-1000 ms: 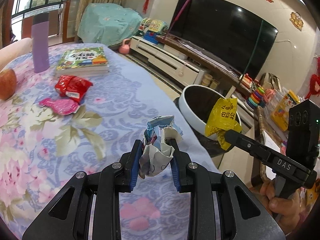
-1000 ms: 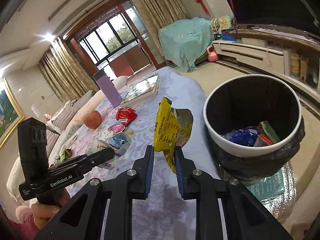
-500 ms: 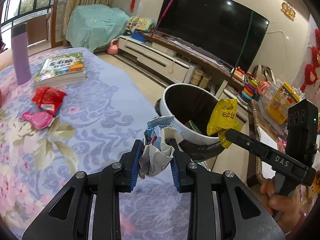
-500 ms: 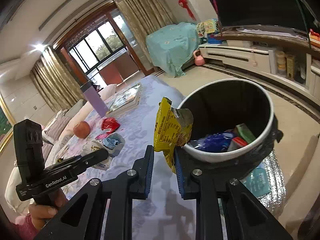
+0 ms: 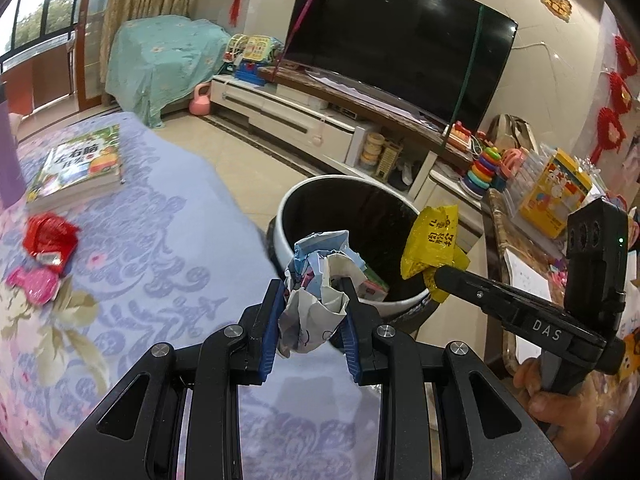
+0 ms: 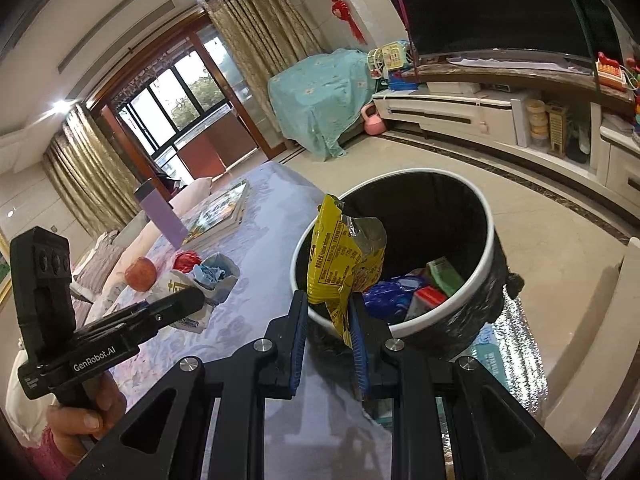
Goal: Collect trash
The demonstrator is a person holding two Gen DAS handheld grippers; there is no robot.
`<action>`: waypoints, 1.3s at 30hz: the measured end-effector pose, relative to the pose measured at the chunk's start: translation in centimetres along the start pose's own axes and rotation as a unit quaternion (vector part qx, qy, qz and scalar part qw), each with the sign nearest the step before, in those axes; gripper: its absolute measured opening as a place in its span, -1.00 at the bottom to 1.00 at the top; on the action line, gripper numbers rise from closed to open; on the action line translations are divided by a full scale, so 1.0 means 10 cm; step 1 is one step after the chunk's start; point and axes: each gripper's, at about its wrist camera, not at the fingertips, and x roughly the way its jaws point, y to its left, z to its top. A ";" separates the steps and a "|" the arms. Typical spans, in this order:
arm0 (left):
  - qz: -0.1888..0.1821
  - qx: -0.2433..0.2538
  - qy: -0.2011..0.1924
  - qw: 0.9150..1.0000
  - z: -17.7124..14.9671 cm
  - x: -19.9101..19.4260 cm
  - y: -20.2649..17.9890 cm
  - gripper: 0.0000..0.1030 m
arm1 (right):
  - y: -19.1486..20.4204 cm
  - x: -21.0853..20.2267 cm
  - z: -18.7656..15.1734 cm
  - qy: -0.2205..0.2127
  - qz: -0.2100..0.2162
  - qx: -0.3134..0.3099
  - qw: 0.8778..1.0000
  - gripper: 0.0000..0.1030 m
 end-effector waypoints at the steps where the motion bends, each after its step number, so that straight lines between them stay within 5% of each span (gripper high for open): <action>1: -0.001 0.002 0.001 1.000 0.02 0.02 -0.01 -0.50 | -0.02 0.01 0.02 0.001 -0.002 0.001 1.000 -0.60; 31: 0.001 0.029 0.029 0.999 0.47 0.72 -0.26 -0.44 | -0.37 0.35 0.45 0.038 -0.038 0.002 0.999 -0.52; 35: 0.000 0.030 0.033 0.999 0.49 0.78 -0.27 -0.36 | -0.38 0.38 0.48 0.040 -0.047 -0.003 0.998 -0.38; 39: 0.007 0.027 0.037 0.999 0.48 0.82 -0.27 -0.05 | -0.39 0.37 0.49 0.040 -0.053 -0.003 0.998 0.00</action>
